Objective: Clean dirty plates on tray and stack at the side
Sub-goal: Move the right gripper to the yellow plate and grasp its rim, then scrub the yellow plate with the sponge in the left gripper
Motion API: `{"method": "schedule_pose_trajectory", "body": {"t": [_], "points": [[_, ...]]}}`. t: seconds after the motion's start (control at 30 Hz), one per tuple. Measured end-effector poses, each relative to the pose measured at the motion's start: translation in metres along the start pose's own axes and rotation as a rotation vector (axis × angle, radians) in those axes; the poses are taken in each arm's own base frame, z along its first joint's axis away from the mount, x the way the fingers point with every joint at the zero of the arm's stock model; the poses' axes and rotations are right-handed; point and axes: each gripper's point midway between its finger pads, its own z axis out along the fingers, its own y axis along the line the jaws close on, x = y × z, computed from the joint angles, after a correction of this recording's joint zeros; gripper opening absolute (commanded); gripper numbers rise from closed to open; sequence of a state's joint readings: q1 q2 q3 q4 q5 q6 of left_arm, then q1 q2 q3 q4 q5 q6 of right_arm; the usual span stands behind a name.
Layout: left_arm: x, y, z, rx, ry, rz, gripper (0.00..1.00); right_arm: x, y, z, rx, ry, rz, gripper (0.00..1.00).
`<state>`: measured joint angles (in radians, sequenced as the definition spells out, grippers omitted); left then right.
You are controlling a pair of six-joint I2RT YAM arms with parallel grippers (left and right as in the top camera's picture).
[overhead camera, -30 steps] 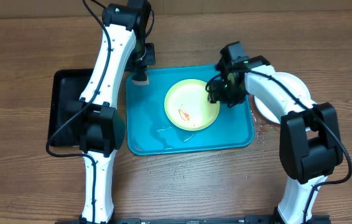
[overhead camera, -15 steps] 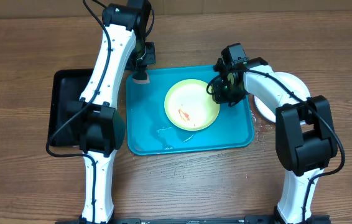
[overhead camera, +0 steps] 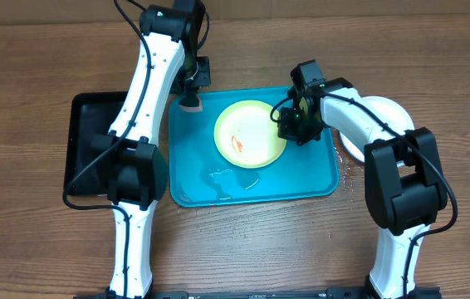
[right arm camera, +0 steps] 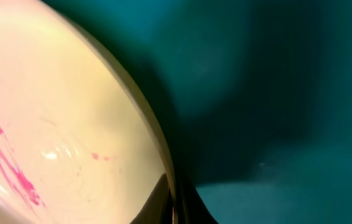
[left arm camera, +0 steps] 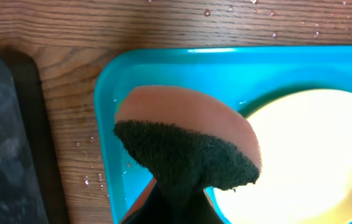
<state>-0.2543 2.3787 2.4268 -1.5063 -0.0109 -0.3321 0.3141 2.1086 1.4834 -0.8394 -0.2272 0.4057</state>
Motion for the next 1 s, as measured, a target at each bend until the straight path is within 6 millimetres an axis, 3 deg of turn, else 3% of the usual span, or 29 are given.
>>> {"method": "schedule_pose_trajectory", "body": {"t": [0.2, 0.6, 0.83, 1.0], "points": [[0.006, -0.016, 0.012, 0.001, 0.008, 0.036, 0.04, 0.005, 0.011, 0.004, 0.01, -0.01, 0.177, 0.04], [0.029, -0.057, 0.079, 0.086, 0.059, 0.155, 0.04, 0.001, 0.025, 0.009, -0.012, -0.05, 0.218, 0.04], [0.039, -0.052, 0.112, 0.061, 0.065, 0.185, 0.04, 0.0, 0.028, 0.01, -0.031, -0.051, 0.19, 0.04], [0.046, -0.048, 0.111, 0.055, 0.063, 0.228, 0.04, 0.002, 0.033, 0.01, -0.062, -0.036, 0.129, 0.04]]}}
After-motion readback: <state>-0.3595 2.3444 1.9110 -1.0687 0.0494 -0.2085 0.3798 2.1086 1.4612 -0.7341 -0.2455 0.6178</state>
